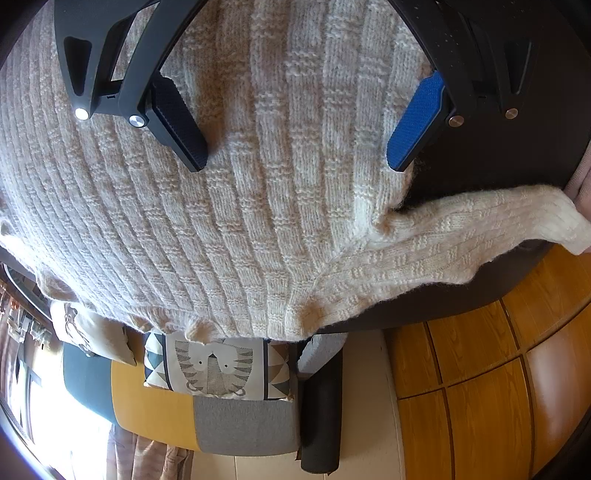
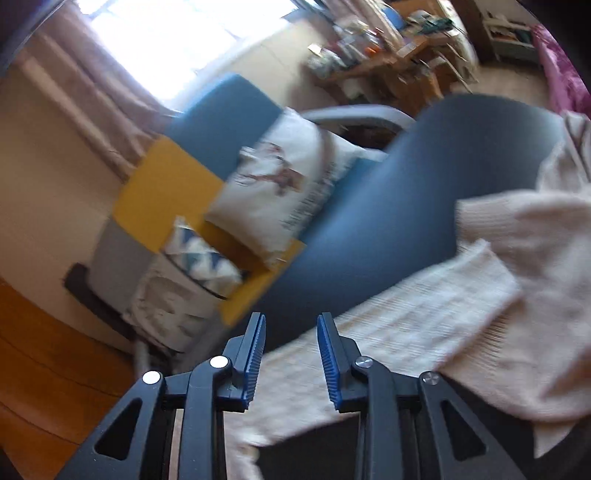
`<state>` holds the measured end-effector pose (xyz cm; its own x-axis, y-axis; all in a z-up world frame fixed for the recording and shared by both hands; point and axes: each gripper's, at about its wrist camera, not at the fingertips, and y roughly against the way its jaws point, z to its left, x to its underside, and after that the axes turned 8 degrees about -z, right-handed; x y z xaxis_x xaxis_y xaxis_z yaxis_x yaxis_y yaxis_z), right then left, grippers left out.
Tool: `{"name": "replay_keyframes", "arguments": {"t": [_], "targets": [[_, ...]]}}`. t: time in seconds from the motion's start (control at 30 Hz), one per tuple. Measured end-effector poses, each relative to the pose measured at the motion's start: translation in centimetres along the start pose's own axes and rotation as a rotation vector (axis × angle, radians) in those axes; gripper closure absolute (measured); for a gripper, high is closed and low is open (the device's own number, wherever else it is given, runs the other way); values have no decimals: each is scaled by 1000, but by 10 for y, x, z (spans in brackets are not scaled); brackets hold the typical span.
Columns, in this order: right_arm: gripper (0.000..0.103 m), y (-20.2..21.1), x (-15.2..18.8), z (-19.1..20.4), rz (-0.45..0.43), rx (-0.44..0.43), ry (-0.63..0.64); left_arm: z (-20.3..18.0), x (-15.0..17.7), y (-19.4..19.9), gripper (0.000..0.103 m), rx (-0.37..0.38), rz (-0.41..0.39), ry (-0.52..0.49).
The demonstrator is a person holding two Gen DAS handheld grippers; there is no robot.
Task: Fold clothes
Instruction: 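Lift the sleeve and fold it across the sweater body toward the left gripper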
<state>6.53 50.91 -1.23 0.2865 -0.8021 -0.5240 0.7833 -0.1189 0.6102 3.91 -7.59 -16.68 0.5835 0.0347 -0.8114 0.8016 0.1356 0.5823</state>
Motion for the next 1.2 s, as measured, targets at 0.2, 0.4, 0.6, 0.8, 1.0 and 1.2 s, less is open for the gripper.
{"name": "replay_keyframes", "arguments": {"t": [0.2, 0.4, 0.6, 0.8, 1.0, 1.2], "targets": [[74, -22, 4, -127, 55, 106, -291, -1, 0, -1, 3, -5, 1, -9], [74, -39, 7, -170, 7, 79, -416, -2, -1, -1, 3, -7, 1, -13], [73, -59, 12, -180, -52, 3, -524, -3, -1, -1, 3, -5, 0, -13], [95, -67, 5, -153, -65, 34, -381, -3, -1, -2, 3, -1, -1, -8], [95, -45, -1, -101, -92, -114, -372, -2, -1, -2, 3, 1, -3, -6], [95, -38, 7, 9, -31, -315, -277, -2, -1, -1, 3, 5, -5, -1]]}}
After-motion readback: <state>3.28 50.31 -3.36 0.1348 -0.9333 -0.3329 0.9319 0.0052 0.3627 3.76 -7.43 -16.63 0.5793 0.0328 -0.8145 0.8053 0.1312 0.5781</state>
